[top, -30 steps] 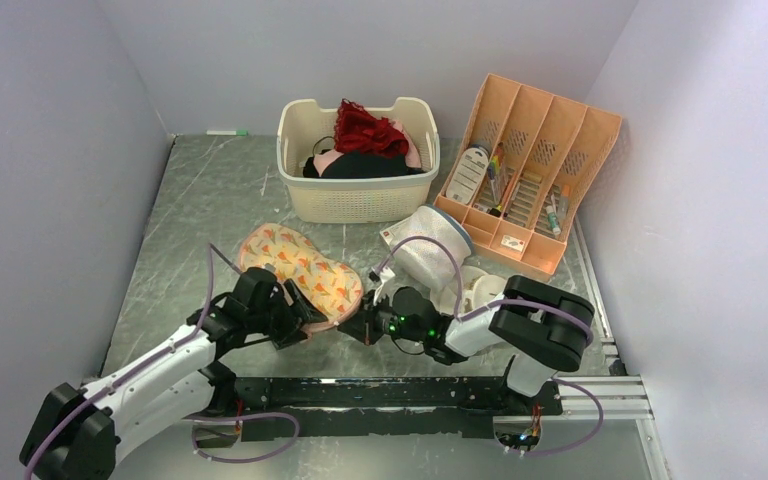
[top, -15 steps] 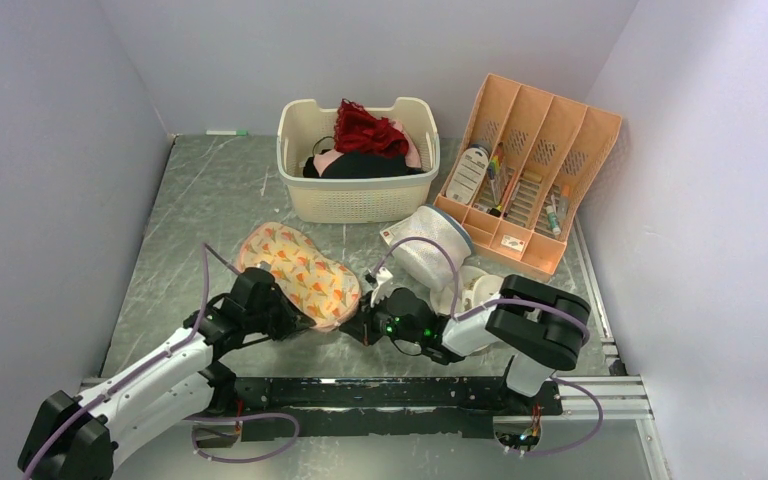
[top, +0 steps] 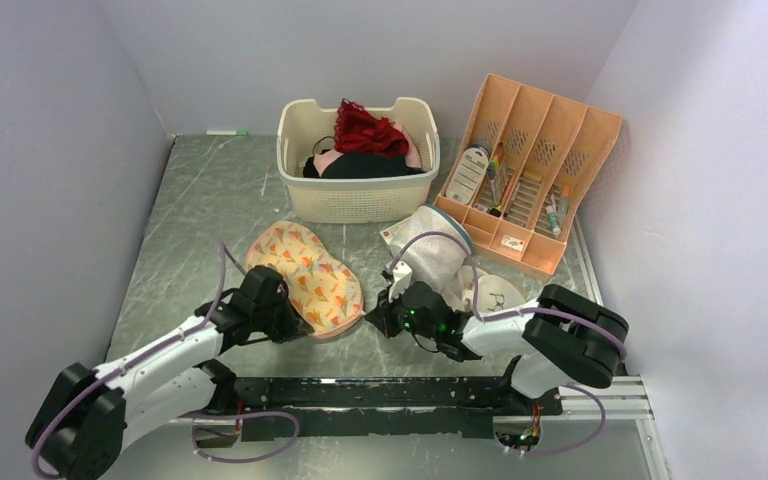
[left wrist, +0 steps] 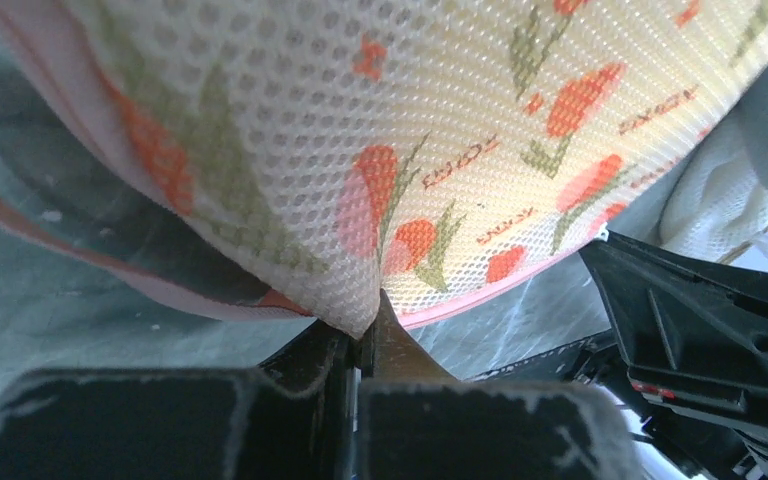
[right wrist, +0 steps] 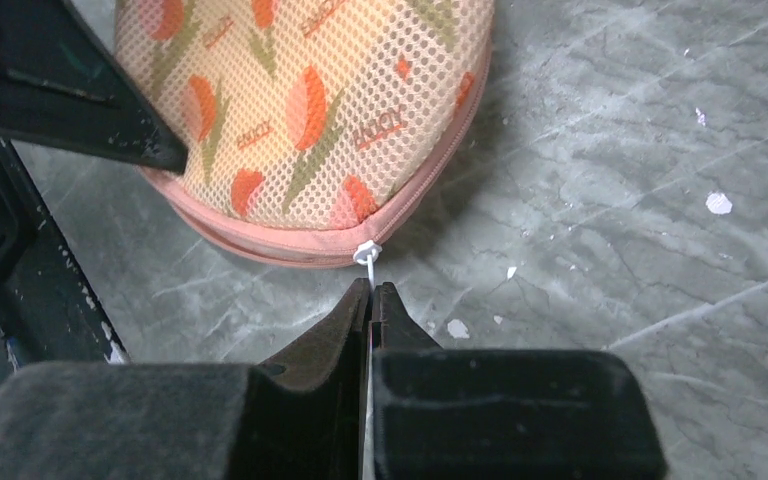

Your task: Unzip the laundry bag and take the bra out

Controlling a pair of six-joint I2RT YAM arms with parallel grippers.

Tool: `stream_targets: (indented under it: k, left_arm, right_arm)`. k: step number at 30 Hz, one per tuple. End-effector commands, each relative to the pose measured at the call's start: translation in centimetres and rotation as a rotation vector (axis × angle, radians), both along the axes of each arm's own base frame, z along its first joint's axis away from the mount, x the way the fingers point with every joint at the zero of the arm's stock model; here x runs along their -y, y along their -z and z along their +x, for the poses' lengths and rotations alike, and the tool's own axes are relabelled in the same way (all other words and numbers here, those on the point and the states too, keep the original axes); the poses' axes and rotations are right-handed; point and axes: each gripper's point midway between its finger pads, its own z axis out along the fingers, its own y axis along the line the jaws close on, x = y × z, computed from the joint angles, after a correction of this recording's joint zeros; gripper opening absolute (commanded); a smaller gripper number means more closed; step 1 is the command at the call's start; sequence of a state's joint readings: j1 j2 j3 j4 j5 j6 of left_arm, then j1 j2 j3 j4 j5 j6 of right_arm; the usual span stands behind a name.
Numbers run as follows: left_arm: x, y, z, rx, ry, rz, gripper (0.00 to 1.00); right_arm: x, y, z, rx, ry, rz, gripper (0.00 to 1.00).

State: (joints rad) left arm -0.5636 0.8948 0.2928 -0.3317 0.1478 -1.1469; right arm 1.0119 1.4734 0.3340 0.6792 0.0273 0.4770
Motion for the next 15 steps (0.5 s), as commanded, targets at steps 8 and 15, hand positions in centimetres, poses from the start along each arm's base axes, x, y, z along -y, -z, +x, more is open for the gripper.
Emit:
stream_targets:
  k: [8,15]
  left_arm:
    - [-2.4,-1.5,2.0,0.031,0.120,0.276,0.26]
    - [-1.4,-3.4,0.6,0.065,0.100,0.135,0.93]
  right_arm:
    - [-3.3,-1.6,-5.5,0.016,-0.166,0.113,0.00]
    - [-4.7,-2.5,-4.8,-0.024,-0.110,0.210,0.00]
